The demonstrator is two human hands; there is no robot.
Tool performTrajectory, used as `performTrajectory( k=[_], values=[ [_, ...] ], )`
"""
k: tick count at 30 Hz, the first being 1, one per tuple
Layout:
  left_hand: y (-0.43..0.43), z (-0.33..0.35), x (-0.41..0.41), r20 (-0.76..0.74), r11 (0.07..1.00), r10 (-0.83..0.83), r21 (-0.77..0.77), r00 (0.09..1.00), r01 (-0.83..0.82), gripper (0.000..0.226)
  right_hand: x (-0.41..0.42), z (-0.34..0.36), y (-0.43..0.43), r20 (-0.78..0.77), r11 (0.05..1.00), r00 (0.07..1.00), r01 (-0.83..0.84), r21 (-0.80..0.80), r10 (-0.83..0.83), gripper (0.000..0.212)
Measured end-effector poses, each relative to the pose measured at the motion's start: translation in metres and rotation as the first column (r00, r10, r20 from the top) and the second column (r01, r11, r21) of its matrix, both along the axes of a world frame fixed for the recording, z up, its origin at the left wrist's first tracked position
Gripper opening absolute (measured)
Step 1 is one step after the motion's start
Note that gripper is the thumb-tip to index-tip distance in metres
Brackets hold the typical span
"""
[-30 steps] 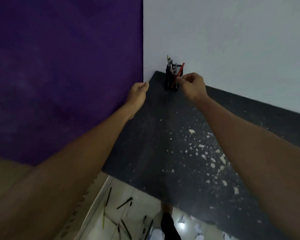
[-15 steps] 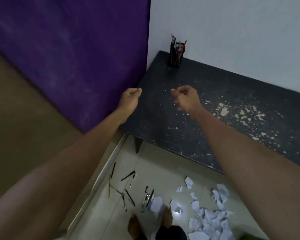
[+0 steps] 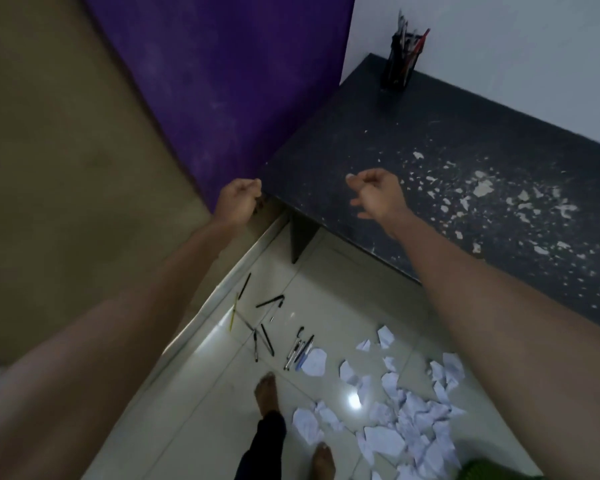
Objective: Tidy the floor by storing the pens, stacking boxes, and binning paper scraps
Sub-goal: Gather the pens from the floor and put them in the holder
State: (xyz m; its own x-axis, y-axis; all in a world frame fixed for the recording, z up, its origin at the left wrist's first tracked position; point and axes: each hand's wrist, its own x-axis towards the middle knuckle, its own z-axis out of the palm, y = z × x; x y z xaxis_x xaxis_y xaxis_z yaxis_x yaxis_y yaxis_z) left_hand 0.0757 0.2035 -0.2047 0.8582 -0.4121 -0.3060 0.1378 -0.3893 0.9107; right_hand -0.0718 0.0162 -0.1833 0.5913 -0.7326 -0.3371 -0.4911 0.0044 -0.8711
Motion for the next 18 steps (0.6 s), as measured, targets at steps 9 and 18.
performTrajectory(
  k=[9,18],
  values=[
    [0.071,-0.014,-0.073,0.06,0.997,-0.014,0.083,0.998,0.009,0.029,-0.06,-0.034,0.043,-0.035,0.995,0.997,-0.068,0.069,0.071,0.033],
    [0.1,-0.044,-0.097,-0.032,0.993,-0.012,0.119,0.999,0.016,0.019,-0.098,-0.067,0.065,-0.042,0.997,0.999,0.023,0.067,-0.021,0.028]
  ],
)
